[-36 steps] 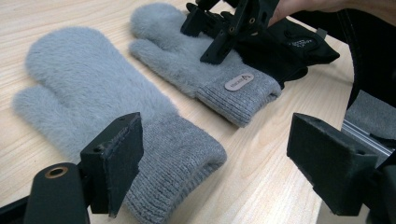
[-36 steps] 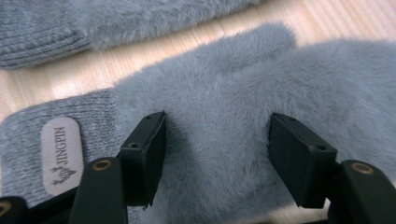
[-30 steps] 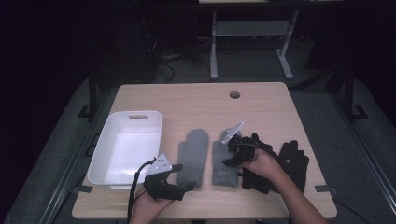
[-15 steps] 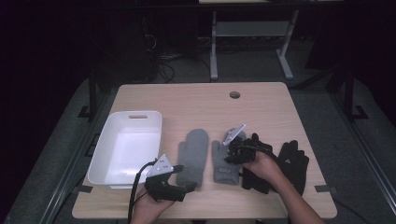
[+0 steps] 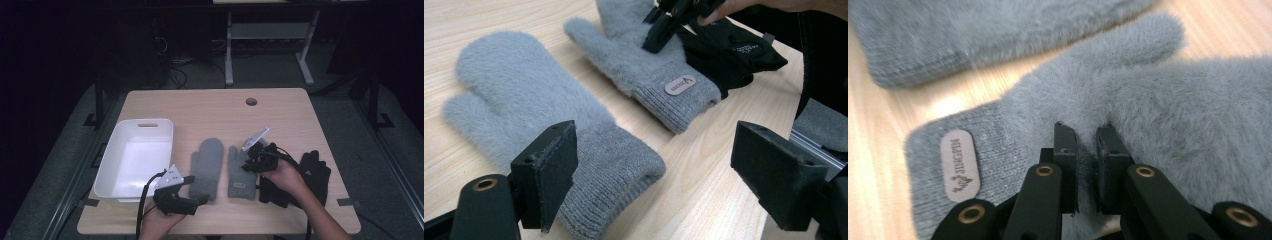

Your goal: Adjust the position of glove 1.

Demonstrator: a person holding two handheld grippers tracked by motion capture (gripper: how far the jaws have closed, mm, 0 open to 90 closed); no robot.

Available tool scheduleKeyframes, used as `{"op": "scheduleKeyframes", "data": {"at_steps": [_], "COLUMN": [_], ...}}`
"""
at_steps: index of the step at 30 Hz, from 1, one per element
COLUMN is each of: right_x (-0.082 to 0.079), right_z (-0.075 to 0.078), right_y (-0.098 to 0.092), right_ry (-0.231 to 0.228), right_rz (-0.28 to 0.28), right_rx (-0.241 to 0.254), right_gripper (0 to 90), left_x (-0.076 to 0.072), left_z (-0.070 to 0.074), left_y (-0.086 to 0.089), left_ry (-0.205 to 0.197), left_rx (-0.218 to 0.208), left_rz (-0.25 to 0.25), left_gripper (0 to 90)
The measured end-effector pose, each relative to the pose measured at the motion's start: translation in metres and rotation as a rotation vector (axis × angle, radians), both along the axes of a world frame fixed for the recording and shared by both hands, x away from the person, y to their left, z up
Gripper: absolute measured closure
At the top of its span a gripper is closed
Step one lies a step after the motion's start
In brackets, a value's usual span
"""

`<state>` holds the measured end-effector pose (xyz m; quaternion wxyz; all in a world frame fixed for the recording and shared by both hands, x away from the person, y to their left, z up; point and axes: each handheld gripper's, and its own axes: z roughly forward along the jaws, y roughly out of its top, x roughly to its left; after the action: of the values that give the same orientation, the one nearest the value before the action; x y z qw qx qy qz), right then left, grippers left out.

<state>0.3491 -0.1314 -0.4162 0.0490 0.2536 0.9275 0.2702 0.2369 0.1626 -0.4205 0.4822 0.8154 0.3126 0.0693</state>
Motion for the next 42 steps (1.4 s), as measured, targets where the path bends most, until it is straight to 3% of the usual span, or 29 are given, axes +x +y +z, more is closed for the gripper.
{"op": "scheduleKeyframes", "data": {"at_steps": [9, 11, 16, 23, 29, 36, 42], "right_x": [-0.007, -0.006, -0.002, 0.003, 0.008, 0.011, 0.020], "right_z": [0.031, 0.042, 0.051, 0.055, 0.054, 0.050, 0.040], "right_y": [0.008, 0.017, 0.035, 0.066, 0.085, 0.096, 0.102], "right_ry": [-0.027, -0.030, -0.016, 0.004, 0.032, 0.060, 0.100], "right_rz": [0.018, 0.035, 0.053, 0.098, 0.104, 0.115, 0.089], "right_rx": [0.041, 0.064, 0.087, 0.112, 0.117, 0.116, 0.111], "right_gripper": [82.5, 82.4, 82.4, 82.4, 82.3, 82.3, 82.2], "left_x": [-0.002, -0.002, -0.002, 0.000, 0.002, 0.003, 0.004], "left_z": [0.004, 0.007, 0.011, 0.019, 0.025, 0.026, 0.026], "left_y": [0.002, 0.004, 0.006, 0.009, 0.014, 0.017, 0.017], "left_ry": [-0.015, -0.022, -0.026, -0.035, -0.039, -0.034, -0.028], "left_rx": [-0.025, -0.031, -0.050, -0.047, -0.058, -0.063, -0.058], "left_rz": [0.027, 0.039, 0.059, 0.061, 0.084, 0.099, 0.102], "left_gripper": [18.4, 18.4, 18.4, 18.5, 18.6, 18.8, 19.0]}}
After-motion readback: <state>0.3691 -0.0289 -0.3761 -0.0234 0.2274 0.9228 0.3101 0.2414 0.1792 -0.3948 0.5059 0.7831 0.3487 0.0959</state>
